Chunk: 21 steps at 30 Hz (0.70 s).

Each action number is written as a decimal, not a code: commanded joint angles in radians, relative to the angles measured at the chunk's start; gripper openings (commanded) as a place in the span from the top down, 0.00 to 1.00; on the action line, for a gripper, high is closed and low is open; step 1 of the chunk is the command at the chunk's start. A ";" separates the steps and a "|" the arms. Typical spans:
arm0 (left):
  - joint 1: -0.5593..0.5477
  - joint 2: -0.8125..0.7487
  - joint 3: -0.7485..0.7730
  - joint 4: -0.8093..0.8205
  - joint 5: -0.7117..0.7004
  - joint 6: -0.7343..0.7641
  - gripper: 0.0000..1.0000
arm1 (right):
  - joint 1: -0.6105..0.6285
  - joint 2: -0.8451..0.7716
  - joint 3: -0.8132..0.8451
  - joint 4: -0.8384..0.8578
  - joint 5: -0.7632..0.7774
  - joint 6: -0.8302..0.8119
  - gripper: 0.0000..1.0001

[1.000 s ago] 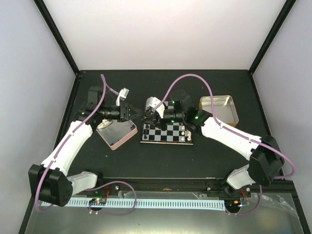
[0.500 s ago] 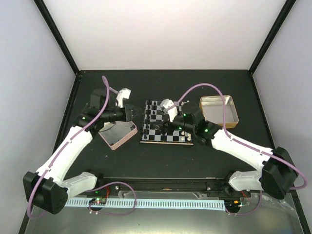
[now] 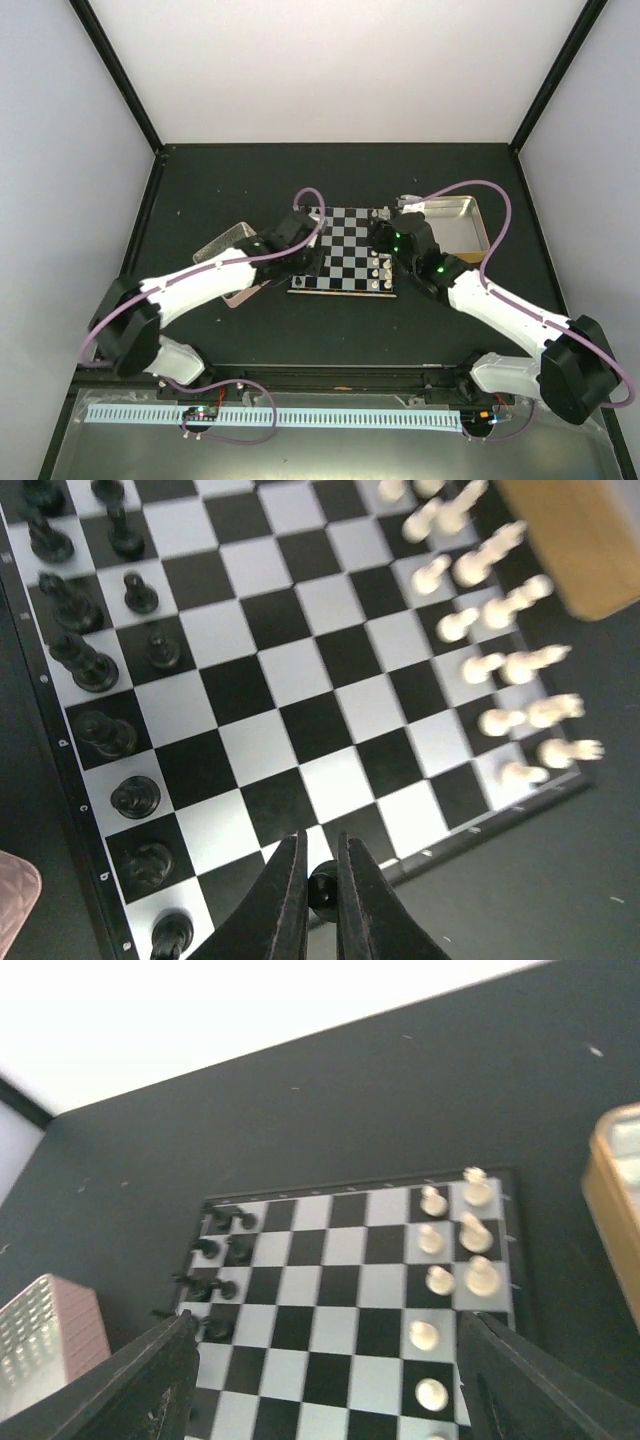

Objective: Set up the chess pieces on the board
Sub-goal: Place the chess piece on the chessboard.

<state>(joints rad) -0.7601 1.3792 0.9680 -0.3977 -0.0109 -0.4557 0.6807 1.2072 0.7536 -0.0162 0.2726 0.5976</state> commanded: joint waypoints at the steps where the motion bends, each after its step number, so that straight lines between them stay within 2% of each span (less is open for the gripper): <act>1: -0.034 0.150 0.095 -0.031 -0.191 -0.061 0.98 | -0.038 -0.035 -0.034 -0.055 0.090 0.147 0.29; 5: -0.035 0.261 0.130 -0.039 -0.235 -0.083 0.98 | -0.051 -0.050 -0.051 -0.065 0.078 0.152 0.29; 21: -0.033 0.413 0.211 0.020 -0.416 -0.081 0.98 | -0.073 -0.036 -0.051 -0.072 0.047 0.153 0.29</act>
<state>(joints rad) -0.7925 1.7496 1.1133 -0.4019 -0.3599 -0.5354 0.6182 1.1698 0.6987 -0.0929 0.3099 0.7395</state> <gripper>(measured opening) 0.066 0.715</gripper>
